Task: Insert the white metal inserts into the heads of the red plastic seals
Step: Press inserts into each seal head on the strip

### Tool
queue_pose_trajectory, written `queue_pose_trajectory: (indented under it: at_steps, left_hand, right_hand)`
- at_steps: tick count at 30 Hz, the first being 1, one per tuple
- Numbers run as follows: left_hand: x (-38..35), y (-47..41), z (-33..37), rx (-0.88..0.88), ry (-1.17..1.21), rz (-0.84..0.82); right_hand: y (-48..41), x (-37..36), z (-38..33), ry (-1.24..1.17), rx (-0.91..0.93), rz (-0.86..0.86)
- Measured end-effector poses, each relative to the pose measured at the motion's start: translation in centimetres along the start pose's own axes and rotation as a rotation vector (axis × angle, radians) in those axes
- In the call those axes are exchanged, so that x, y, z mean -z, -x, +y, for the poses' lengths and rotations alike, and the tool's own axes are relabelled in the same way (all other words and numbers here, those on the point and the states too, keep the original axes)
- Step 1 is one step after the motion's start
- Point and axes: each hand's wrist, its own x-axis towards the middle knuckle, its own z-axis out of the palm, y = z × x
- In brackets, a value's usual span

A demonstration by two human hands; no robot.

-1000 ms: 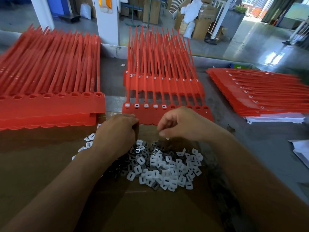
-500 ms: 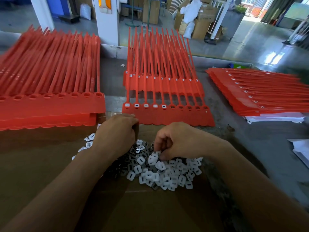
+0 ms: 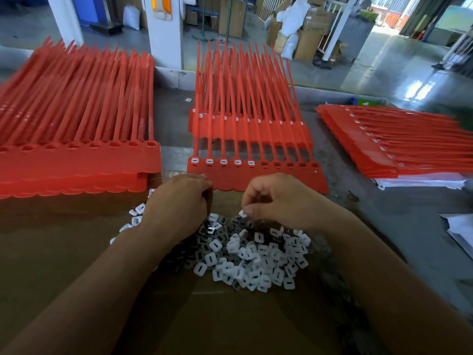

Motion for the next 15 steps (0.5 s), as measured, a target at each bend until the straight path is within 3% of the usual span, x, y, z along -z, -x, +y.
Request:
queue_pose_trajectory:
  at_steps: [12, 15]
  left_hand:
    - [0.1, 0.0, 0.1, 0.017, 0.02, 0.003]
    - [0.0, 0.0, 0.1, 0.015, 0.018, 0.0]
  right_hand:
    - [-3.1, 2.3, 5.1, -0.17, -0.253, 0.563]
    - [-4.4, 2.5, 5.8, -0.11, -0.277, 0.625]
